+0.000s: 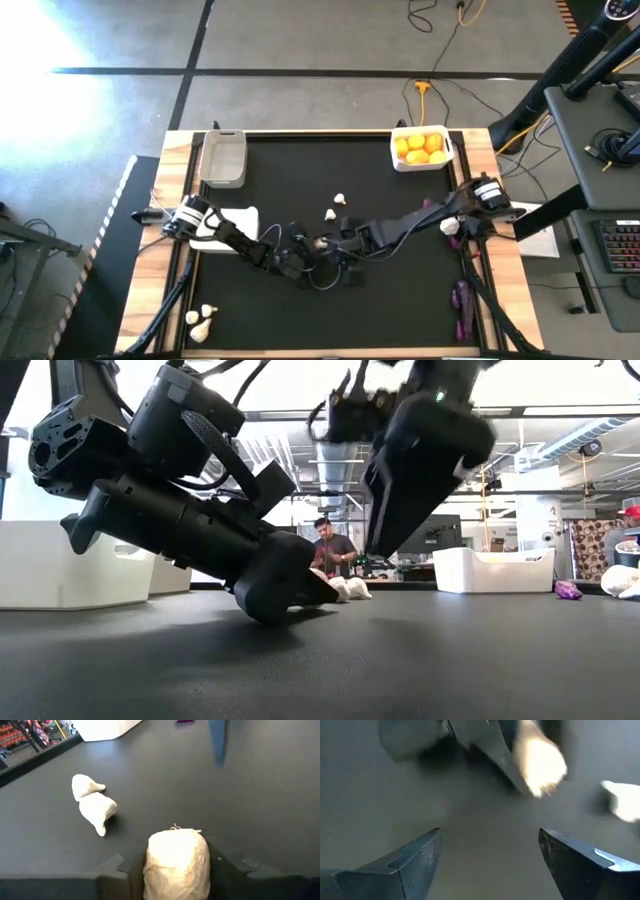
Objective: Sort produce into baskets
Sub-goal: Put the white garlic into the bottom white bin
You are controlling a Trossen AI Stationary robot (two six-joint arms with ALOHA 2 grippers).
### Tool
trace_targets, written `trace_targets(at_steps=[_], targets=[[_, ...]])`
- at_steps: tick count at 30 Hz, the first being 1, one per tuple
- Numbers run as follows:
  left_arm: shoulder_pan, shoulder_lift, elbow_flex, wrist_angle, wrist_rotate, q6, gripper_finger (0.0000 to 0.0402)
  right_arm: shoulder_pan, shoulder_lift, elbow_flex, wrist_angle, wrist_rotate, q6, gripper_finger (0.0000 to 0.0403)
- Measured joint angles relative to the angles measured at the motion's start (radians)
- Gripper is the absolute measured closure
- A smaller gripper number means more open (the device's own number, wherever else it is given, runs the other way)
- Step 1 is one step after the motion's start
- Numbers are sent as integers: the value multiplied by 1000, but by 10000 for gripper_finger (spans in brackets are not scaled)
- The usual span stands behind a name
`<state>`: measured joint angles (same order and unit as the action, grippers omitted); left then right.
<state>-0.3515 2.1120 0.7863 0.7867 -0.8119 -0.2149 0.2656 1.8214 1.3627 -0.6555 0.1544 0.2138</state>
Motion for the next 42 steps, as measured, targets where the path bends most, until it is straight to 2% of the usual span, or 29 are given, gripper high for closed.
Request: trace_targets(at_steps=[3, 8, 12, 17, 20, 25, 29, 32, 34, 38, 42], targets=[[0, -1, 2, 8, -1, 55, 278, 41, -15, 75, -166, 91, 48, 78], [2, -1, 1, 5, -12, 47, 273, 114, -20, 177, -343, 223, 131, 78], [1, 2, 3, -6, -80, -8, 271, 166, -21, 213, -329, 289, 136, 78], [2, 2, 2, -6, -79, -20, 273, 199, -21, 215, -294, 296, 134, 78], [-3, -12, 2, -11, -81, -22, 274, 208, -21, 203, -279, 338, 131, 78], [-27, -125, 1, -87, -82, -26, 274, 210, -21, 172, -276, 371, 116, 78], [-46, -314, 1, -351, -81, -64, 274, 210, -21, 143, -271, 405, 108, 78], [-55, -486, 4, -631, -80, -179, 274, 210, -21, 95, -234, 462, 108, 78], [-58, -595, 4, -838, -71, -297, 274, 210, -21, 51, -187, 476, 108, 78], [-58, -800, 4, -1245, 21, -593, 274, 210, -21, -88, 22, 476, 66, 78], [-58, -934, 3, -1568, 107, -907, 274, 210, -21, -224, 220, 474, 37, 78]])
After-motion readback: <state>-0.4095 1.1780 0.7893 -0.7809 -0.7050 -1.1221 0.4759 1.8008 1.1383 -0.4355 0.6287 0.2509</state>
